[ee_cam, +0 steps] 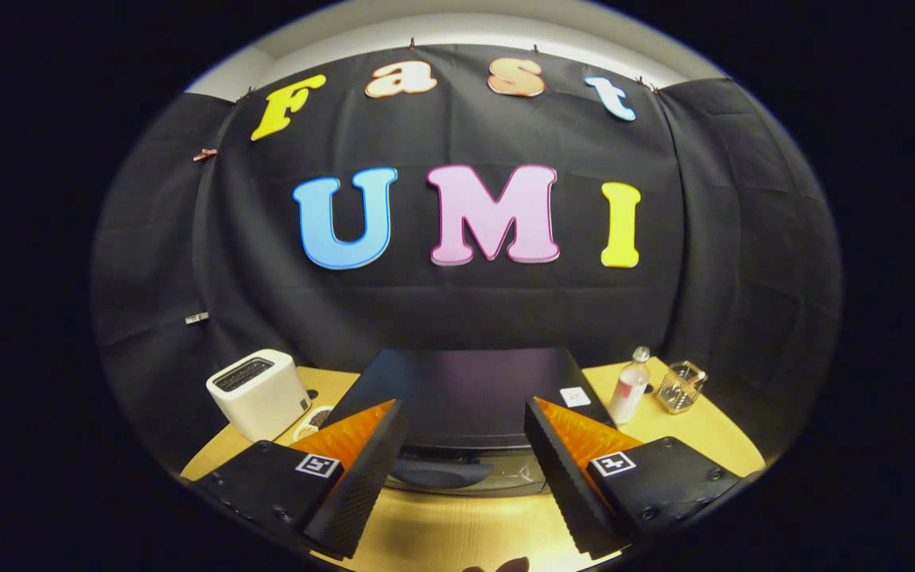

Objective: Open the toaster oven, put the food inside, and close the toaster oven door.

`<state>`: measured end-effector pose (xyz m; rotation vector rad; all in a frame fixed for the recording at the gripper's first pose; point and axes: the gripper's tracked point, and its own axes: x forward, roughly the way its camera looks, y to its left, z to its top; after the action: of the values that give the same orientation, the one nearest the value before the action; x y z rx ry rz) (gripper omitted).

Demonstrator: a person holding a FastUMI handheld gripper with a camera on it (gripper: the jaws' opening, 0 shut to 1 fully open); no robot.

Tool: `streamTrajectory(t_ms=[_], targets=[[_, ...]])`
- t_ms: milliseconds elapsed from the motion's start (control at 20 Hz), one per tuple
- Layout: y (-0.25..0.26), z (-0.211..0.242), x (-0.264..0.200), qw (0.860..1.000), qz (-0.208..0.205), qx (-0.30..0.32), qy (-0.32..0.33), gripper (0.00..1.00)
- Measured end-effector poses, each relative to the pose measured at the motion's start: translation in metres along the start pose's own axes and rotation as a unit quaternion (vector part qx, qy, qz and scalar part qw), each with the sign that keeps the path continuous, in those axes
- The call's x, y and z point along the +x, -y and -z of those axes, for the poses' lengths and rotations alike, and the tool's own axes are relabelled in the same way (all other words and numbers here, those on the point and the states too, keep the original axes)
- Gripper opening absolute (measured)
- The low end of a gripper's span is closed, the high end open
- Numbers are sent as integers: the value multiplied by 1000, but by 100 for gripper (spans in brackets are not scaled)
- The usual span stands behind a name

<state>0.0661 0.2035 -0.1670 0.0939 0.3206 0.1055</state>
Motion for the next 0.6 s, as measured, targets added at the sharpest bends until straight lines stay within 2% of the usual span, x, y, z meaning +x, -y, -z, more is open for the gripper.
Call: streamTrajectory(t_ms=[350,600], targets=[[-13,54,41,997,14,-6,-69,99],[-13,71,52,996,35,-21,-83,99]])
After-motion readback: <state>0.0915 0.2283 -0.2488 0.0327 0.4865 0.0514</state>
